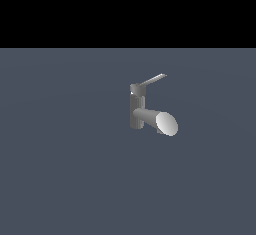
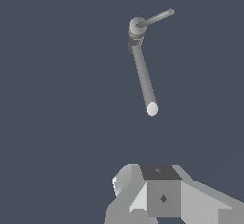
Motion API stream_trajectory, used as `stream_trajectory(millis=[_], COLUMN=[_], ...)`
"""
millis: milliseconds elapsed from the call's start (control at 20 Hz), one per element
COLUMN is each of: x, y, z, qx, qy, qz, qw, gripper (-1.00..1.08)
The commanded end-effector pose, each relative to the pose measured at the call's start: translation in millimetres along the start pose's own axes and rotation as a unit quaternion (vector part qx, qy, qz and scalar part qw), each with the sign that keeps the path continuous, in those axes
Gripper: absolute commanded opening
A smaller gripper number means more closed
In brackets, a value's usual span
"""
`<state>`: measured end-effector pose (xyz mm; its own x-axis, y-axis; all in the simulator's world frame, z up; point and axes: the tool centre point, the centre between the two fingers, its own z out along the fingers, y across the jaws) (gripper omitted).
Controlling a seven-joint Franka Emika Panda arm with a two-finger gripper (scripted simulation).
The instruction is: Turn on the faucet by rotating a designated handle.
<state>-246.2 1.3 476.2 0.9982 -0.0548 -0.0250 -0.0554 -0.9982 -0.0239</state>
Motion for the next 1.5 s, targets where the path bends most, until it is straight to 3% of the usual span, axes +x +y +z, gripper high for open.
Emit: stream_trajectory(millis=[0,400,750,1100,1450], x=[6,41,88,138,187], y=[-3,-15,-23,-23,-12], z=[6,37,75,114,153], qx=[0.0,0.001,0.001,0.002,0.002], qy=[0.0,0.002,0.004,0.006,0.009], qz=[0.013,0.084,0.172,0.263,0.35], qw=[0.9999,0.9964,0.985,0.9649,0.9366], gripper=[-1.0,-1.0,-1.0,-1.0,-1.0])
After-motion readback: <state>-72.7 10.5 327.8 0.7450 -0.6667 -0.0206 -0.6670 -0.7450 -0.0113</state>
